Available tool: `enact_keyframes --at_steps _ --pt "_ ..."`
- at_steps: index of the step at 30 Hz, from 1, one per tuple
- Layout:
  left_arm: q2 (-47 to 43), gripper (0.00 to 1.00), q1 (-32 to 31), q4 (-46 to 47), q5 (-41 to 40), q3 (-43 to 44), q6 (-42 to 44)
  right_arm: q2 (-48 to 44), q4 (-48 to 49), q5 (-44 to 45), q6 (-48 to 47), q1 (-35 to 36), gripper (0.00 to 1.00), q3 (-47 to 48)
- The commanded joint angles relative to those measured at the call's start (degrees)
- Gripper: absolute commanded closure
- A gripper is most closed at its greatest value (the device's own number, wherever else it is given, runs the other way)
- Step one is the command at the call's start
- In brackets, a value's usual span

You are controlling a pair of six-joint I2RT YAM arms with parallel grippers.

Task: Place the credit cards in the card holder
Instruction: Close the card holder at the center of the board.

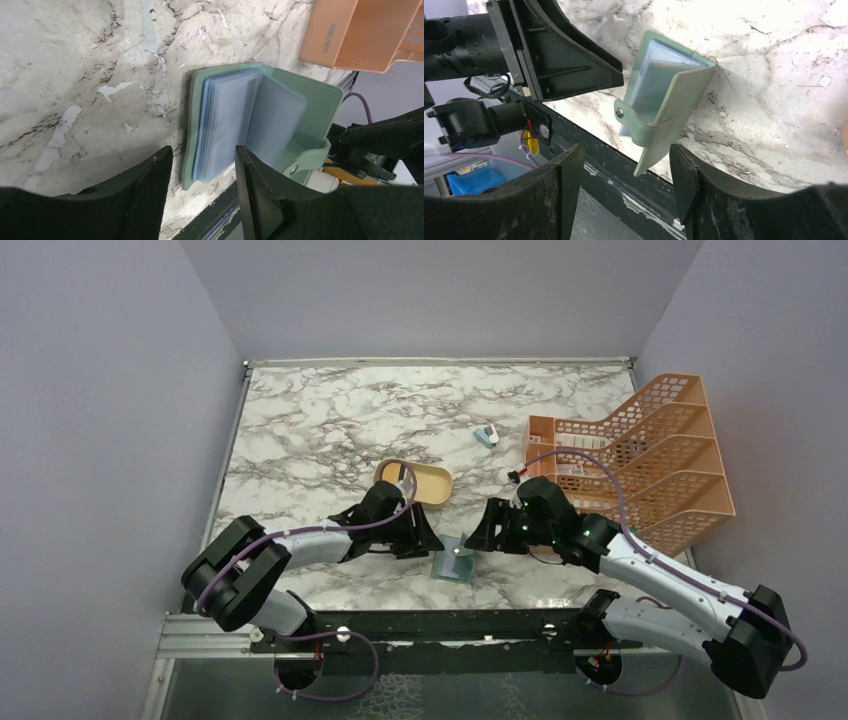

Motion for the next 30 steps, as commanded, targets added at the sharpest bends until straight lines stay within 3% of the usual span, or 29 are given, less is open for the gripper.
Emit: enact_keyframes --at_steps 1,10,21,30 --pt "3.8 0.48 -1.1 5.1 3.1 0.1 -2.4 3.3 -1.1 0.5 -1.2 0.3 0.36 0.3" --pt "6.2 0.51 -2.4 6.4 3.3 1.3 -4.3 6.8 -3.6 1.2 -5.3 0.4 0.37 1.5" --pt "8.9 0.66 -2.6 6.4 2.9 2.0 -4.6 8.8 -4.8 1.4 -7.5 0.6 0.37 1.1" --pt "6.2 0.81 -2.5 6.5 3.5 2.4 -5.7 8.0 -7.3 7.5 -5.9 0.8 0.63 0.0"
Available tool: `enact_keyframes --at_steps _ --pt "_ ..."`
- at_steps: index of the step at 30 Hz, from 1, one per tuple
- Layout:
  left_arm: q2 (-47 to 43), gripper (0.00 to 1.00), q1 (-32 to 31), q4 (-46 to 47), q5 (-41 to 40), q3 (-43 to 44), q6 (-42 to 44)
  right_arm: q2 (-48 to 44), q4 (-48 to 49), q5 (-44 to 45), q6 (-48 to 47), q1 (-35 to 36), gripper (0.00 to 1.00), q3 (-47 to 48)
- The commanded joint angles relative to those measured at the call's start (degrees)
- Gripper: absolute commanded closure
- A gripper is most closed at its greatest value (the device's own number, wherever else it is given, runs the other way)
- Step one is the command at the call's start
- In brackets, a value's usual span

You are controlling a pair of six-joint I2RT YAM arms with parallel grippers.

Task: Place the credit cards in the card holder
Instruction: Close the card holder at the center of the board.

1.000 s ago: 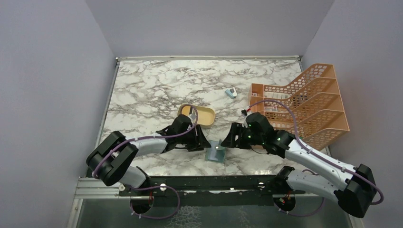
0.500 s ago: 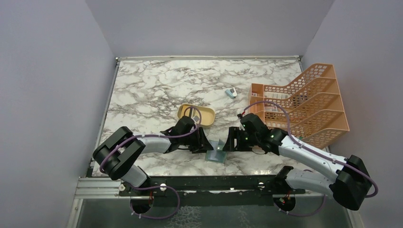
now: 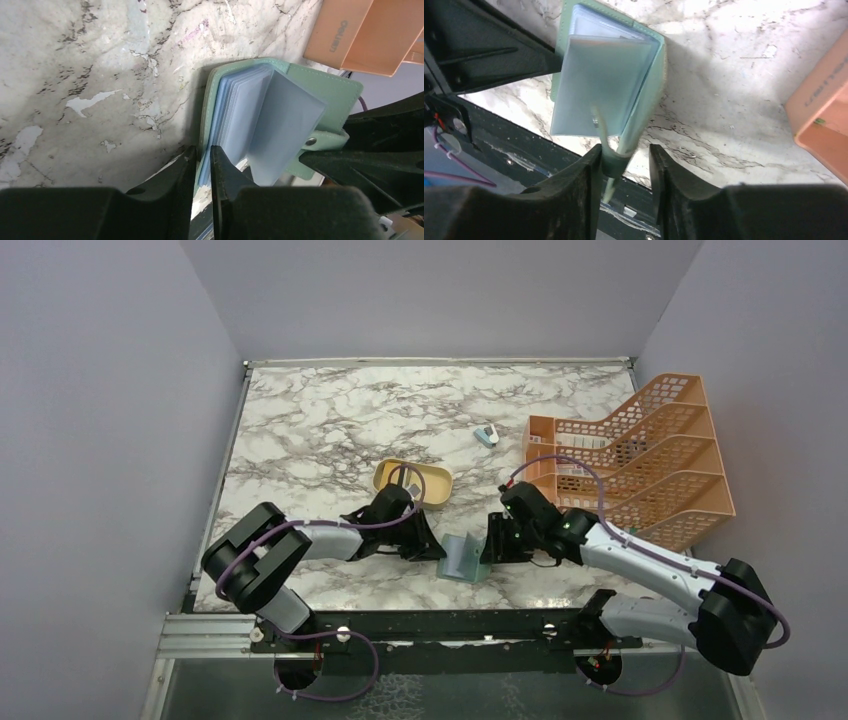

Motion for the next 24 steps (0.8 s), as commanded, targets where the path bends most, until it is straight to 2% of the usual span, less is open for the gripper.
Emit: enact_keyframes --at_steps 1,3,5,9,14,17,19,22,24 --pt "-2.4 0.83 -0.3 2.1 2.1 1.0 -1.9 -2.5 -0.7 4.5 0.6 0.3 0.67 -0.8" --pt "-2.2 0.87 -0.4 8.9 6.8 -0.4 -6.4 -3.1 2.4 2.5 1.1 0.4 0.72 -2.8" --pt "-2.3 0.9 -1.2 13.1 8.1 -1.1 -9.2 -3.2 6.6 -0.6 1.6 0.4 0.75 -4.9" --pt "-5.0 1.0 -2.4 13.7 6.7 -1.5 -9.8 -2.9 11.8 -3.4 3.0 0.4 0.78 -6.9" --pt "-8.7 1.0 -2.2 12.5 6.3 -3.5 -9.7 -2.2 15.4 -4.6 2.6 0.4 0.78 -7.1" --pt "-10.8 1.0 -2.1 8.0 5.6 -4.4 -8.3 -0.2 15.2 -4.5 1.6 0.5 0.65 -5.9" --pt "-13.1 1.0 -2.1 0.9 2.8 -3.7 -5.5 0.8 12.4 -1.6 0.5 0.8 0.56 -4.4" --pt "-16.7 1.0 -2.0 -11.3 -2.8 -0.1 0.7 1.3 7.2 4.5 -2.2 0.9 0.47 -2.6" --pt "-18.4 1.0 -2.0 -14.7 -5.0 1.2 2.3 1.4 6.5 6.9 -4.5 0.9 0.45 -2.6"
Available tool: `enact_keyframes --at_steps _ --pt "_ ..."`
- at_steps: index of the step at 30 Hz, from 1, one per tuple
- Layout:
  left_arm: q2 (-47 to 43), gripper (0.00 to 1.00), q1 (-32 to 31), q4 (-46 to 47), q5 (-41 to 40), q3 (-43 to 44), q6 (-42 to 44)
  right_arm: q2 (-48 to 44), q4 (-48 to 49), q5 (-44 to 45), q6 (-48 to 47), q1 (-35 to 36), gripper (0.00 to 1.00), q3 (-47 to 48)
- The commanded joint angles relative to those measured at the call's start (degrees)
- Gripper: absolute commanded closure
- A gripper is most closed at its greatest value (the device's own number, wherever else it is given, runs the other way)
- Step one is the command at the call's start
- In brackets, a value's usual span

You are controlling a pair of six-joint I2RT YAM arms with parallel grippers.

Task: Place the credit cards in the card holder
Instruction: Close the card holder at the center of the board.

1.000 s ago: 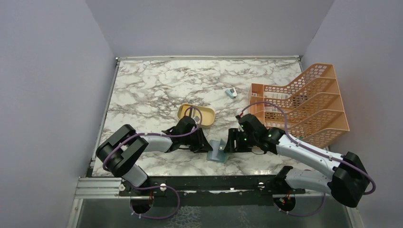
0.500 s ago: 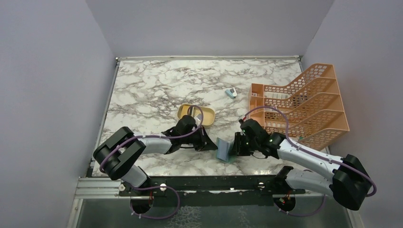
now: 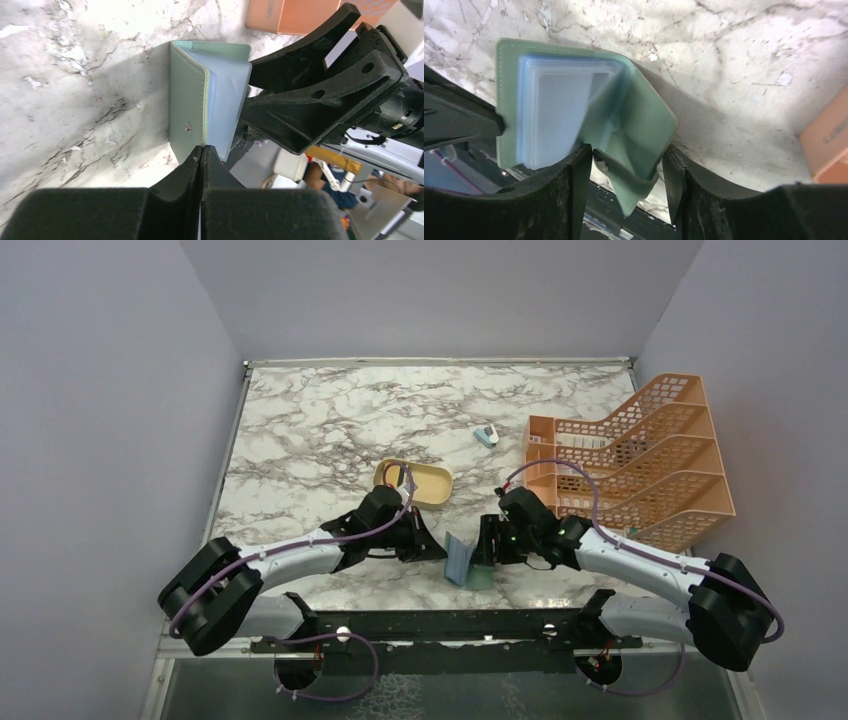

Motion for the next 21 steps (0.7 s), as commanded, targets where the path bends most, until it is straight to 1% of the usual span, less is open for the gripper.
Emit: enact_keyframes --at_steps 1,4,8,14,17,21 --pt "-4.8 1.0 0.1 -12.5 -6.8 4.2 6.7 0.6 -3.7 7.9 -5.2 0.4 0.45 2.4" --pt "-5.0 1.0 0.1 -12.6 -6.9 4.5 6.4 1.1 -3.9 9.2 -5.8 0.5 0.47 2.3" --pt "-4.7 1.0 0.1 -12.4 -6.8 4.4 6.1 0.7 -3.2 8.6 -5.5 0.5 0.49 2.1" --pt "-3.9 1.0 0.1 -12.2 -6.8 4.8 6.1 1.3 -0.8 6.3 -4.6 1.4 0.45 0.8" --pt "-3.5 1.0 0.1 -12.3 -6.8 5.1 6.2 2.2 -1.0 7.1 -4.2 1.9 0.43 0.8" --pt "-3.6 1.0 0.1 -12.8 -7.1 5.6 6.4 2.7 -1.0 8.5 -4.4 3.0 0.36 1.3"
